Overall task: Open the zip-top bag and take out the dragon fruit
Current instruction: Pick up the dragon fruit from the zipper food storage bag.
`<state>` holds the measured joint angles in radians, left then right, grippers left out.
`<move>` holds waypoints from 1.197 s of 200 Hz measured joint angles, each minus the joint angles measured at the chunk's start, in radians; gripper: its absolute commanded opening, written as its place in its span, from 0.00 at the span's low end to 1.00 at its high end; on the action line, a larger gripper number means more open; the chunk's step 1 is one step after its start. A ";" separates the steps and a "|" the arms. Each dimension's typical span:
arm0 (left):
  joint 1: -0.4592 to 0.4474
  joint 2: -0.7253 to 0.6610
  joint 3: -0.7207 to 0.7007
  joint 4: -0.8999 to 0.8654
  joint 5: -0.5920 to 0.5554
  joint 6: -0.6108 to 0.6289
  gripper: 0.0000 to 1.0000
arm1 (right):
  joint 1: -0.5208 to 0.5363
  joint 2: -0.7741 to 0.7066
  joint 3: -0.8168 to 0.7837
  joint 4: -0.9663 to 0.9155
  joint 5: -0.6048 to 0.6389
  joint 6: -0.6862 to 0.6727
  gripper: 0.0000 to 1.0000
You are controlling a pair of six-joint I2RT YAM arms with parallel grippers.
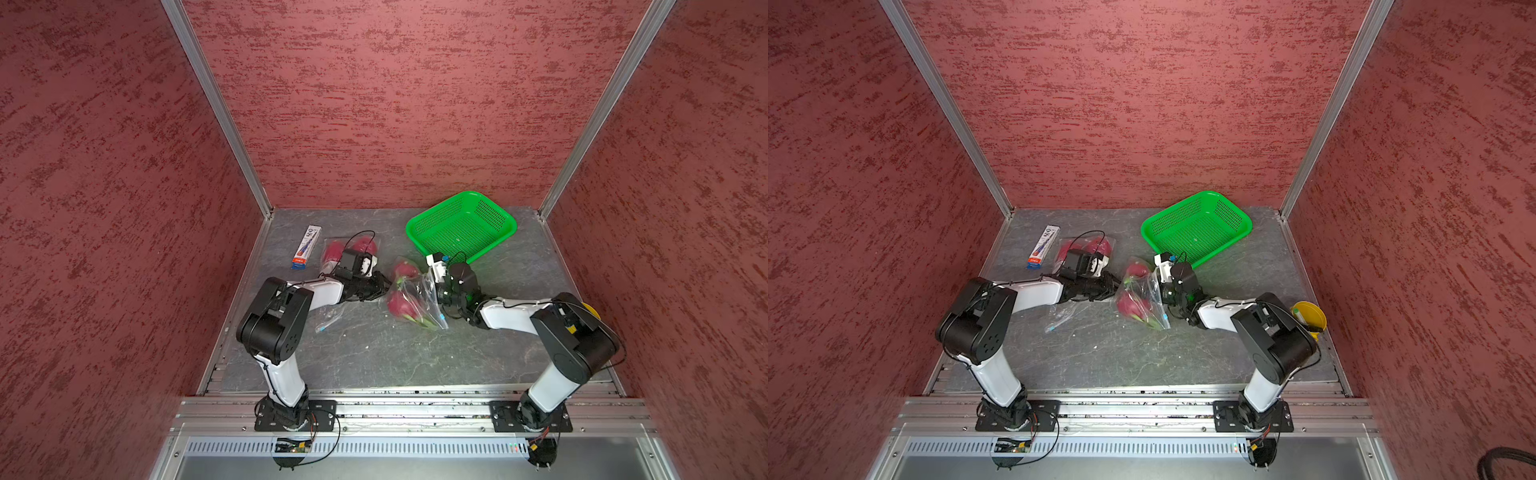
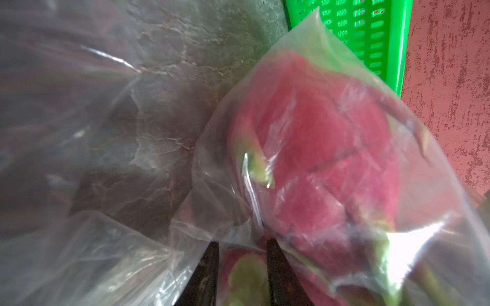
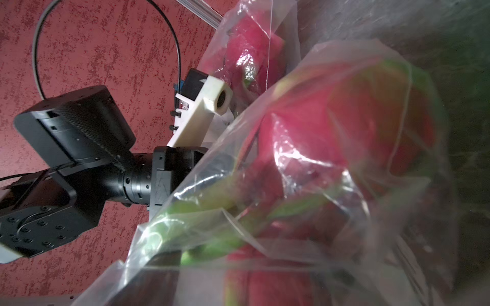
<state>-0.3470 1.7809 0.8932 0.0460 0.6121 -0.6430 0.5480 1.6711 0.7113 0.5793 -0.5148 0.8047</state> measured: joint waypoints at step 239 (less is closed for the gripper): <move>-0.058 0.000 0.071 0.092 0.044 -0.068 0.38 | -0.041 0.172 0.049 0.067 -0.119 0.158 0.35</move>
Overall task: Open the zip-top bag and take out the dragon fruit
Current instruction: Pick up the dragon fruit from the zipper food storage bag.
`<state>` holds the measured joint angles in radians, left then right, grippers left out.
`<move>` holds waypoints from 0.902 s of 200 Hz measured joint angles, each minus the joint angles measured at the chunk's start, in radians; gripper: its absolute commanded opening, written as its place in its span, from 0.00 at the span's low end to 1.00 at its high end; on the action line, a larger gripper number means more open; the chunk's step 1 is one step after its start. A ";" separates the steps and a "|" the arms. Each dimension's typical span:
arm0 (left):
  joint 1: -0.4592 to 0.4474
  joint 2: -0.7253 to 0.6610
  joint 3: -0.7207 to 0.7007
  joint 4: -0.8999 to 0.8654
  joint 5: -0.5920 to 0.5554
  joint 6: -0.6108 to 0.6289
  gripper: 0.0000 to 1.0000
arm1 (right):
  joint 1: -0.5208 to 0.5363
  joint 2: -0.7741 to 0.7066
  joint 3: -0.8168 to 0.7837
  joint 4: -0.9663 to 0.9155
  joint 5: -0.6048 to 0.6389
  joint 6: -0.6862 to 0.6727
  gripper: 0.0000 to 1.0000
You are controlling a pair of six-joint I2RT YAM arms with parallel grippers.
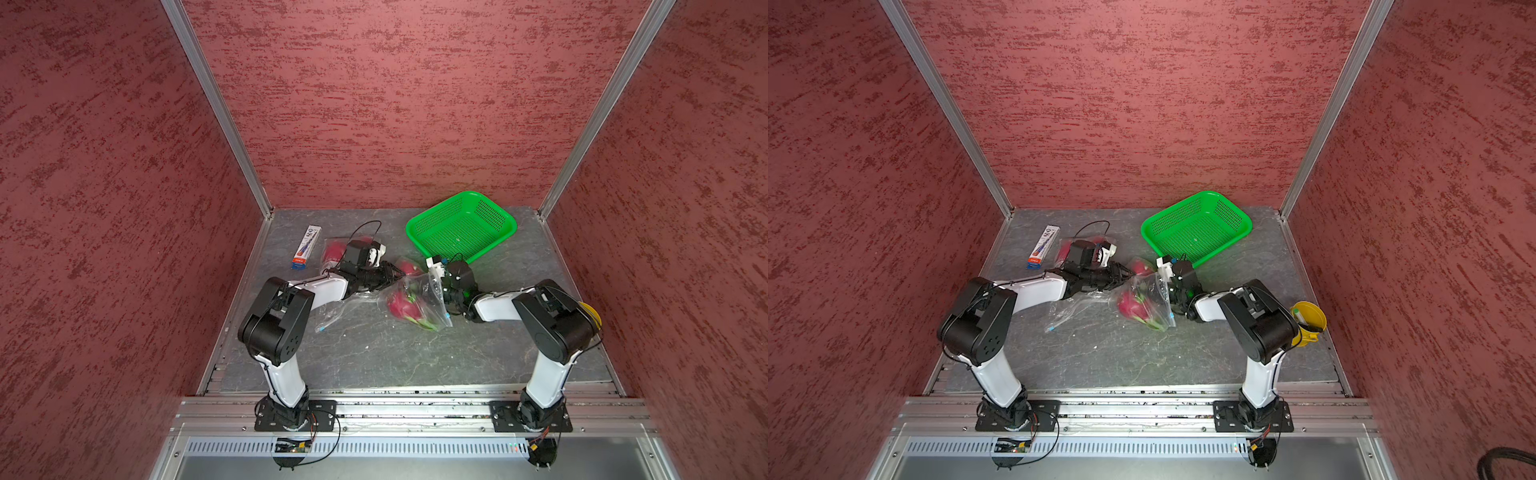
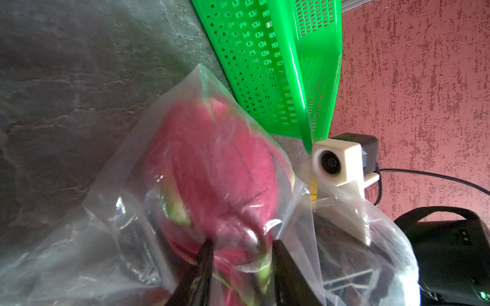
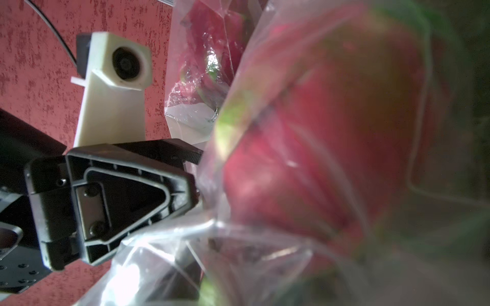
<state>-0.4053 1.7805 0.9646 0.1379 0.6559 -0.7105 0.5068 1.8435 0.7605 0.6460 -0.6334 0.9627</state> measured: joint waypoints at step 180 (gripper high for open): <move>0.163 0.098 0.006 0.116 0.049 -0.060 0.70 | -0.087 -0.025 0.076 -0.264 -0.074 -0.439 0.03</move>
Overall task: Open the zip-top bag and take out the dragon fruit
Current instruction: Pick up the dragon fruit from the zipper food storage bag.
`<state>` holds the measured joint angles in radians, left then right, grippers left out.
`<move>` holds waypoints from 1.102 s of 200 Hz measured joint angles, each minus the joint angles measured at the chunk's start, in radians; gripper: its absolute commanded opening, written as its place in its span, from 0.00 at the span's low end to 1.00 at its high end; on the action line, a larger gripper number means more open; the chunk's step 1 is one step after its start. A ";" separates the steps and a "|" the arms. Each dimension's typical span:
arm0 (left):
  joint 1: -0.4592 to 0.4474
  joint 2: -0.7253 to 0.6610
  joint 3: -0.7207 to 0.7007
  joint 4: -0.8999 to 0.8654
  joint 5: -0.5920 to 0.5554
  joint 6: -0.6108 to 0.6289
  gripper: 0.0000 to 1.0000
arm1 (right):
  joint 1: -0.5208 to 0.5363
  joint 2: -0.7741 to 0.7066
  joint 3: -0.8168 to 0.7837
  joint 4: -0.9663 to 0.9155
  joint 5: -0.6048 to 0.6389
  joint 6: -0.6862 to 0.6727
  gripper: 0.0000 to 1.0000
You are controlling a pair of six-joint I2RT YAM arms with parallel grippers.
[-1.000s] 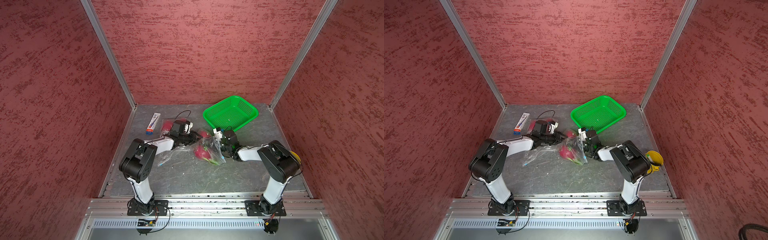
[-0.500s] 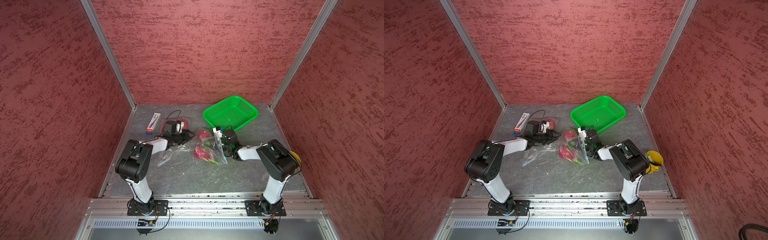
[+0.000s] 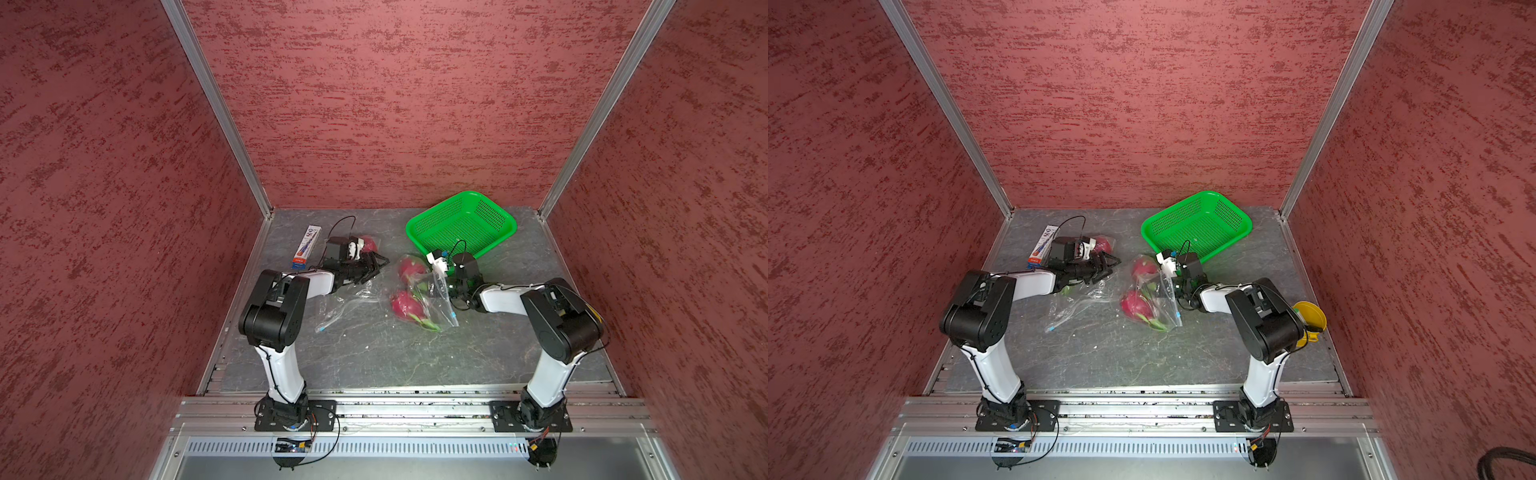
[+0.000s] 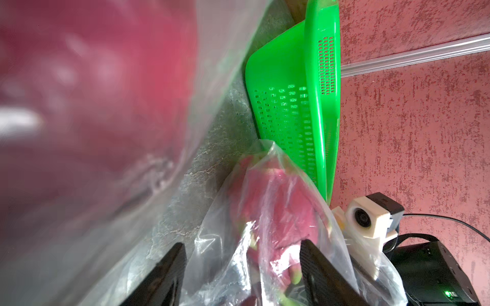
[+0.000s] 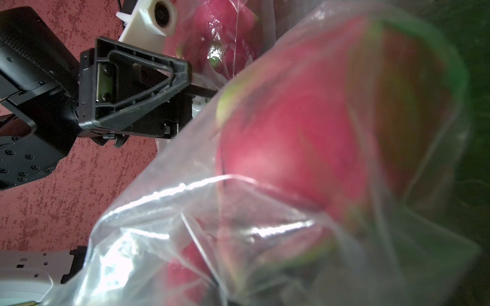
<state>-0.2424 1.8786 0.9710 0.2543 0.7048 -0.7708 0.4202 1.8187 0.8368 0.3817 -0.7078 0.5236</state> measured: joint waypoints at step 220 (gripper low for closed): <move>0.104 -0.008 -0.077 0.165 0.042 -0.019 0.00 | -0.005 -0.207 -0.054 -0.198 -0.029 -0.048 0.03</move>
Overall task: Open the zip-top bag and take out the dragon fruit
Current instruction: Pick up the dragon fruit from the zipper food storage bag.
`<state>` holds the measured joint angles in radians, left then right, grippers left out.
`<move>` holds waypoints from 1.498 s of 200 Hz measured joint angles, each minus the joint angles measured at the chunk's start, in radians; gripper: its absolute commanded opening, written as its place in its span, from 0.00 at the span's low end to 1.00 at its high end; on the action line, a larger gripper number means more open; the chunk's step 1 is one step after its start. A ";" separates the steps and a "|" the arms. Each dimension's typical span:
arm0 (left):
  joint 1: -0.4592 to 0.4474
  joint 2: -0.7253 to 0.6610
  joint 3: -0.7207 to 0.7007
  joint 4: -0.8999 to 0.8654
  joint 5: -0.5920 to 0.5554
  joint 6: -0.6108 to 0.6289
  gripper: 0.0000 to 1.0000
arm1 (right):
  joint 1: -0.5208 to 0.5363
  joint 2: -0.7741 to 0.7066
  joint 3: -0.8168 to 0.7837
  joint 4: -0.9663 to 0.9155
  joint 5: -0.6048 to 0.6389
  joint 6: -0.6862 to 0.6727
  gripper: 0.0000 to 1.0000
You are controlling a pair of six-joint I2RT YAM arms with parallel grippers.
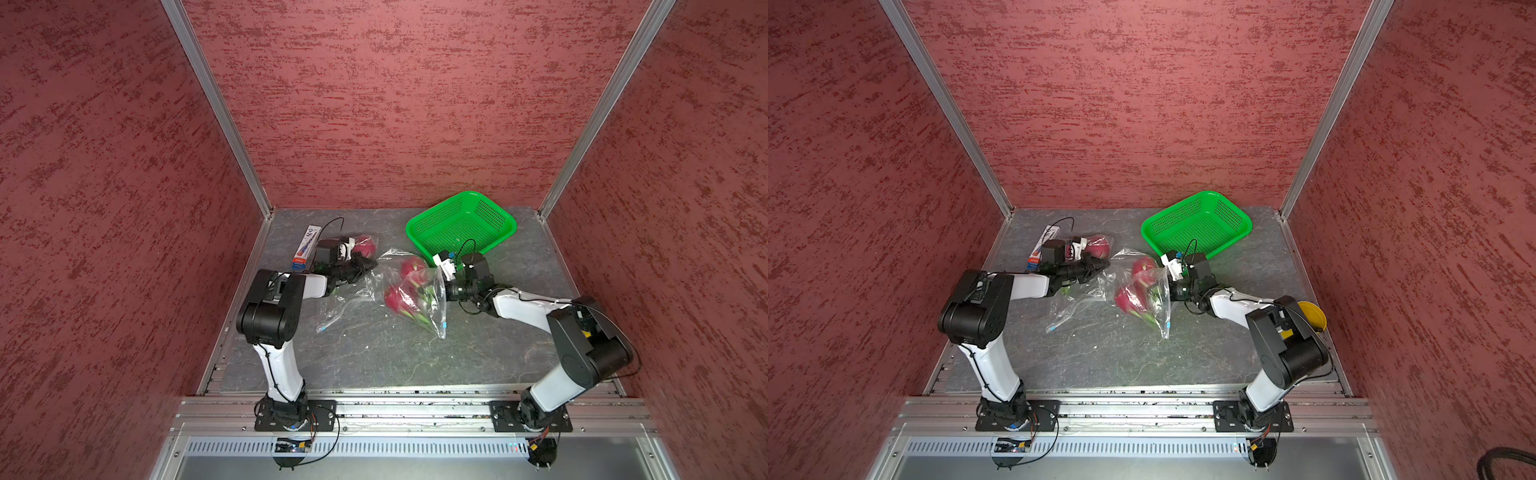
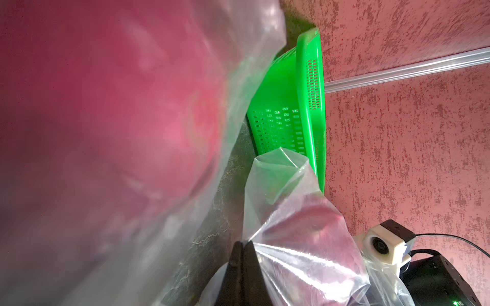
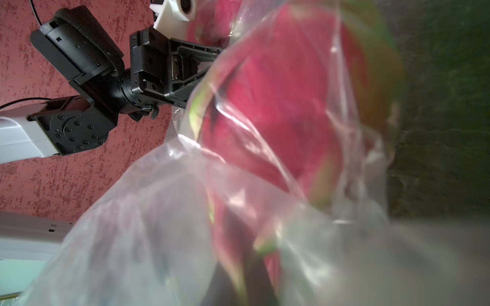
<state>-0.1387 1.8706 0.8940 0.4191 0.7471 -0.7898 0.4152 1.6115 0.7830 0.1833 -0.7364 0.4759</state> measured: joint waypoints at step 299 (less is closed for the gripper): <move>0.066 0.009 0.036 -0.128 -0.068 0.027 0.00 | -0.160 -0.641 -0.011 -0.620 0.047 -0.166 0.02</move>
<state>-0.0727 1.8797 0.9298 0.2913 0.6792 -0.7624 0.2550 0.9707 0.7715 -0.4366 -0.6895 0.3096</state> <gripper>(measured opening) 0.045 0.057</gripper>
